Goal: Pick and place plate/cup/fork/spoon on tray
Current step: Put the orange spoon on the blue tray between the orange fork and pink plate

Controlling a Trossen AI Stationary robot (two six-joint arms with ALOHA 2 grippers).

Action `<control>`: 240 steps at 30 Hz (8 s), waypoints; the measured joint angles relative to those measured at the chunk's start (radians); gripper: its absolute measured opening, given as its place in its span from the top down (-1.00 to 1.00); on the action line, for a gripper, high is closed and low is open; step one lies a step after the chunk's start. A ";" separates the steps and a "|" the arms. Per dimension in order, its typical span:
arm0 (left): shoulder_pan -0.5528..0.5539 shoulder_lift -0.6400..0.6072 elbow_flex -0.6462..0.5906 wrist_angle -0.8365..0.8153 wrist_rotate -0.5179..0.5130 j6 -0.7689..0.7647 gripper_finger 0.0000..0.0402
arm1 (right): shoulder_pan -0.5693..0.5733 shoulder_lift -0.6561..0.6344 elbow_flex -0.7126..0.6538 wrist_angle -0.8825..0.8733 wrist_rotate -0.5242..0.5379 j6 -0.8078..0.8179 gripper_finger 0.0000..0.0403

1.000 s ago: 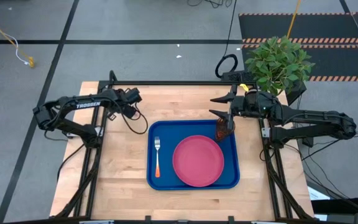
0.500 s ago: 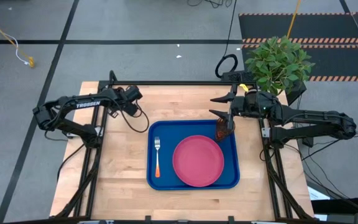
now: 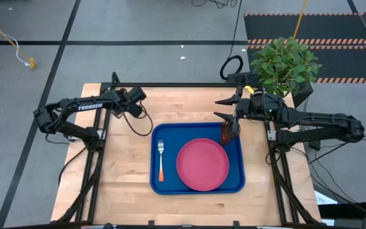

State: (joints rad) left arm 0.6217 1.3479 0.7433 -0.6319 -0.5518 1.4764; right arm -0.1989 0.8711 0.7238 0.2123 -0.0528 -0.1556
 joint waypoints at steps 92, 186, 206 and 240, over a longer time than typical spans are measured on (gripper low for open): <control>0.138 0.140 0.000 0.102 0.217 0.142 0.56 | 0.000 0.001 0.000 0.024 0.004 -0.098 0.05; 0.173 0.301 0.125 -0.039 0.085 0.006 0.98 | -0.024 0.000 0.000 0.060 0.003 -0.164 0.05; -0.027 0.300 0.210 -0.237 0.006 -0.119 1.00 | -0.024 0.000 0.000 0.060 0.003 -0.145 0.05; -0.887 0.299 0.422 -0.070 -0.178 -0.610 1.00 | -0.022 -0.023 0.000 0.030 0.079 -0.066 0.05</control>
State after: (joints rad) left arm -0.2651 1.6474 1.1652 -0.7022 -0.7294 0.8669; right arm -0.2211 0.8480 0.7235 0.2423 0.0257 -0.2213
